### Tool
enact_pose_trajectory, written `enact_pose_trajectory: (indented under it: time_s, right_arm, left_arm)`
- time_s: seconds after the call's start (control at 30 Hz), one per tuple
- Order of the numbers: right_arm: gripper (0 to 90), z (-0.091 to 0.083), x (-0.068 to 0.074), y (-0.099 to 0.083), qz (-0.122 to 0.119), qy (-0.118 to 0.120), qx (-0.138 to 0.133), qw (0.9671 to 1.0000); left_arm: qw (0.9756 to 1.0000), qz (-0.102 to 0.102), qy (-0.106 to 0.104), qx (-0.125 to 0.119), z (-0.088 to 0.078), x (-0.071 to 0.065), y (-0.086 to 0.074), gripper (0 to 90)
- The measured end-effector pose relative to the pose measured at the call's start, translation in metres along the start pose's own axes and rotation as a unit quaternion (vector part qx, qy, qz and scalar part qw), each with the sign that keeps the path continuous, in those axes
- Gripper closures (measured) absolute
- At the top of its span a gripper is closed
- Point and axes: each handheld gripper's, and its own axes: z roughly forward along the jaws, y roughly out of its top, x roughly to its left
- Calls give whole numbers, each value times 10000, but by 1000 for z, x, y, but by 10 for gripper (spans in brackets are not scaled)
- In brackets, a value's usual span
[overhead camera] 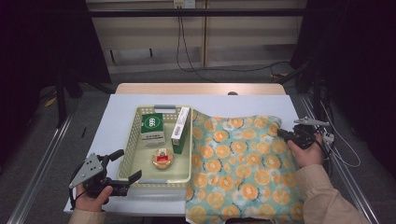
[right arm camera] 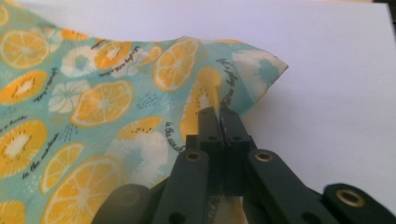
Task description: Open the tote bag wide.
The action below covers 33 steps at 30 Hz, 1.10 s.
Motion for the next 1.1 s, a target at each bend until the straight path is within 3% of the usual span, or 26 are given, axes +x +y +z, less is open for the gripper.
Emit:
enact_pose_trajectory:
  time_s: [0.2,0.4,0.53,0.6,0.67,0.7,0.77,0.83,0.9,1.0,1.03,1.1]
  right_arm:
    - [900,14,-10,11,-60,-235,23,9997]
    - [900,29,-37,17,317,-425,58,9986]
    - [899,35,-51,18,461,-584,63,9972]
    - [869,38,-54,16,391,-600,95,9974]
    - [685,35,-49,17,271,-585,12,9979]
    - [685,35,-49,17,271,-585,12,9979]
    - [507,28,-40,20,38,-663,2,9978]
    - [426,22,-32,22,-45,-307,36,9995]
    - [313,13,-19,24,-221,-194,64,9995]
    - [259,-3,3,24,-475,179,-58,9987]
    - [208,-12,22,20,-620,503,-13,9968]
    - [207,-16,29,17,-692,592,-40,9958]
  left_arm:
    - [10000,7,-37,30,2,-1,1,32]
    - [10000,1,-34,59,3,-1,0,32]
    - [10000,-32,-7,72,4,-1,-1,32]
    - [10000,-23,1,93,4,-1,-1,32]
    - [10000,-20,-13,93,4,-1,-1,32]
    - [10000,-1,-23,85,4,-1,-1,32]
    - [10000,0,-18,67,4,-2,-1,32]
    - [10000,7,-24,85,5,-3,-1,32]
    - [10000,-8,-67,67,6,-4,0,32]
    - [10000,26,-71,66,5,-4,0,33]
    - [10000,19,-60,50,5,-4,1,33]
    - [10000,25,-56,32,4,-5,1,33]
